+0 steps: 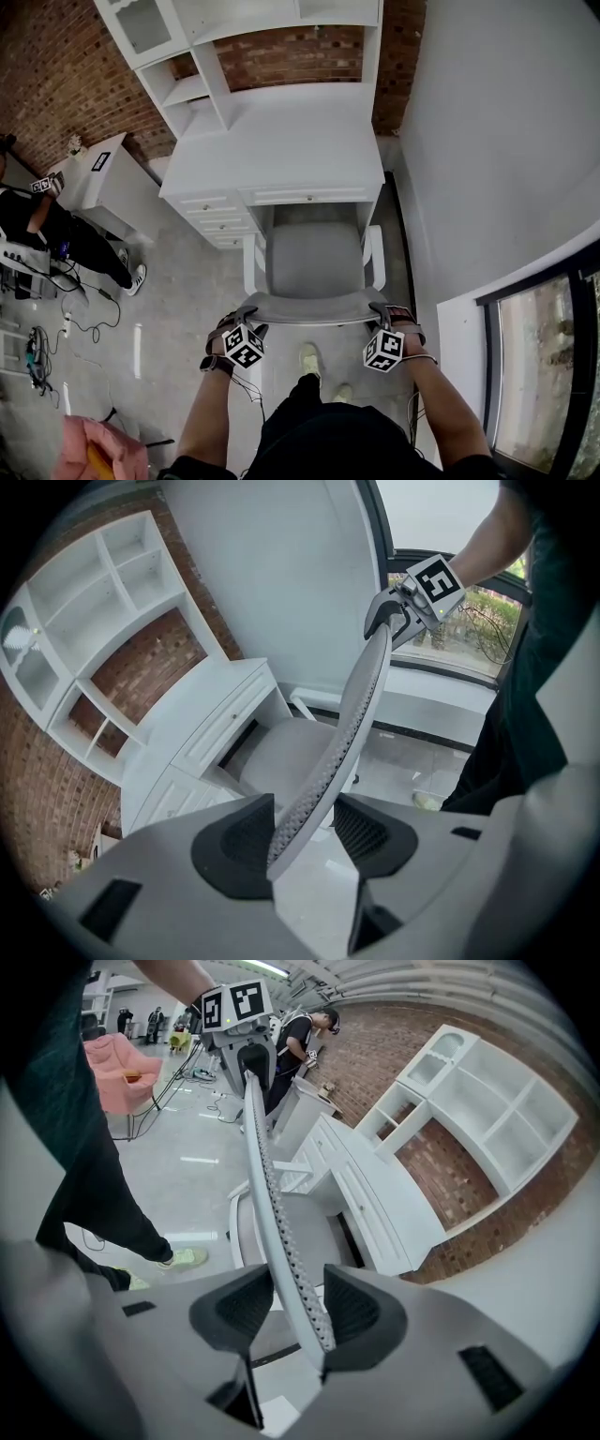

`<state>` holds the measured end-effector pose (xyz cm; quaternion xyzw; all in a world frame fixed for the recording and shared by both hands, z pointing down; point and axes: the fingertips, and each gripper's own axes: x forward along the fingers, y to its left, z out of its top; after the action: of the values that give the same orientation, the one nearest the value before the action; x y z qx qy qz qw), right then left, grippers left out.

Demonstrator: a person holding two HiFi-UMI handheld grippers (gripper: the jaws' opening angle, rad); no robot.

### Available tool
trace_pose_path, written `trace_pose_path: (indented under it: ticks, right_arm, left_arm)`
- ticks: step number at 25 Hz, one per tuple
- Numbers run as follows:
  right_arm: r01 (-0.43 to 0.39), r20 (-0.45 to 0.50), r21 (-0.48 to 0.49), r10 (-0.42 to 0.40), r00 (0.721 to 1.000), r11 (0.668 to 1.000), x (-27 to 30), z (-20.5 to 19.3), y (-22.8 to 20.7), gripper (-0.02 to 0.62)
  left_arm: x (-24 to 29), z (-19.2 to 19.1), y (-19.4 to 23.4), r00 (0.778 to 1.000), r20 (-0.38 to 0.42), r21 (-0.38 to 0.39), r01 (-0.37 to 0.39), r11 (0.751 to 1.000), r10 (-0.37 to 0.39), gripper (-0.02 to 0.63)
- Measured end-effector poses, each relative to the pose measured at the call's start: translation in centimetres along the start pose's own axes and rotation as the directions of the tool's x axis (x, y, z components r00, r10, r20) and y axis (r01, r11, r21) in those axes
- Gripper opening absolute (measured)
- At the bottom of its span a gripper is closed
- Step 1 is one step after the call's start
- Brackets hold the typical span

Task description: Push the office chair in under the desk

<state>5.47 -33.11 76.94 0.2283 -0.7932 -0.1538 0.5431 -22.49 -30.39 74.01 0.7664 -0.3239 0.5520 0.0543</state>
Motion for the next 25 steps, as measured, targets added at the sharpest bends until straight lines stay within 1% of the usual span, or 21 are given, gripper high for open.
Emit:
trace_pose_path:
  ticks: [11, 25]
  right_arm:
    - [0.010, -0.022, 0.026, -0.009, 1.000, 1.000, 2.8, 2.3, -3.1, 0.160]
    - [0.013, -0.053, 0.042, -0.010, 0.999, 0.999, 5.5, 3.3, -6.1, 0.158]
  left_arm:
    - [1.6, 0.3, 5.4, 1.000, 0.025, 0.028, 0.007, 1.000, -0.008, 0.193]
    - [3.5, 1.3, 9.8, 0.999, 0.051, 0.052, 0.003, 0.999, -0.006, 0.195]
